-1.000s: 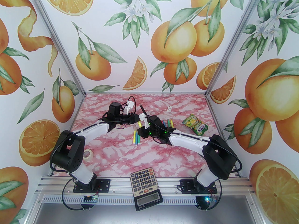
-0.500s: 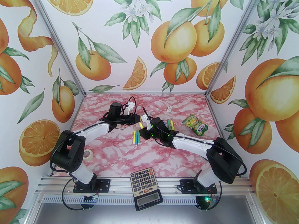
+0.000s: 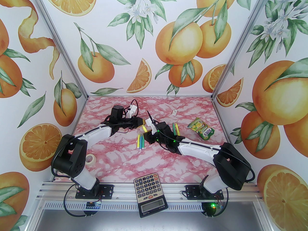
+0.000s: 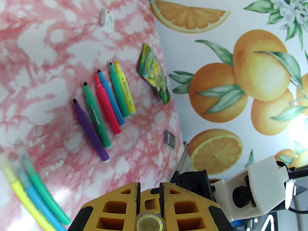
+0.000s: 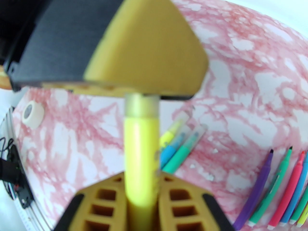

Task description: Open the pen caps

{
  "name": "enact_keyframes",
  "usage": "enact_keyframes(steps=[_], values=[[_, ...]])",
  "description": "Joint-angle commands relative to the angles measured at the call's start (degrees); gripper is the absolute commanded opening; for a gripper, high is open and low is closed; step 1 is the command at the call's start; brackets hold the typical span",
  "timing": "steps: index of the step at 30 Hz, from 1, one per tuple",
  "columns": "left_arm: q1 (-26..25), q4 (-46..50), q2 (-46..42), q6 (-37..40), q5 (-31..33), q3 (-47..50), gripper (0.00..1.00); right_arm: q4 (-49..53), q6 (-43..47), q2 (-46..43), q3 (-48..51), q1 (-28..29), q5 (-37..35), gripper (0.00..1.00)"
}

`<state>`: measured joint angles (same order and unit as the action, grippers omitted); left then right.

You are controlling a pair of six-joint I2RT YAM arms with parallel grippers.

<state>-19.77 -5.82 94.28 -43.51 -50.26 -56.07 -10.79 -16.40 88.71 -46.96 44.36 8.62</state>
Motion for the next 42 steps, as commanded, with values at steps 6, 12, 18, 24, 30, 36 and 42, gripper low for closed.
enact_keyframes(steps=[6,12,18,24,30,36,42], values=[[6.1,-2.4,-2.0,0.8,7.4,-3.2,0.0,8.6,1.2,-0.4,4.1,0.1,-1.8,0.0],[6.8,0.8,-2.1,2.2,10.0,-4.2,0.0,8.9,1.5,-0.9,4.9,0.1,-2.5,0.0],[7.0,4.8,-2.3,4.4,11.9,-6.1,0.0,8.9,1.7,-1.1,5.5,-0.1,-2.9,0.0],[7.0,14.3,-1.8,11.5,14.8,-9.3,0.0,9.5,0.8,-0.4,4.9,-0.3,-6.0,0.0],[4.1,36.4,0.2,26.1,33.2,-15.3,0.0,11.7,-2.5,3.0,1.1,-0.4,-12.3,0.0],[-0.2,45.8,4.8,31.4,42.4,-19.6,0.0,15.0,-4.5,7.1,-3.8,-0.4,-17.4,0.0],[-2.7,48.3,9.2,32.3,45.6,-21.6,0.0,19.3,-6.7,10.9,-7.7,-0.5,-20.9,0.02]])
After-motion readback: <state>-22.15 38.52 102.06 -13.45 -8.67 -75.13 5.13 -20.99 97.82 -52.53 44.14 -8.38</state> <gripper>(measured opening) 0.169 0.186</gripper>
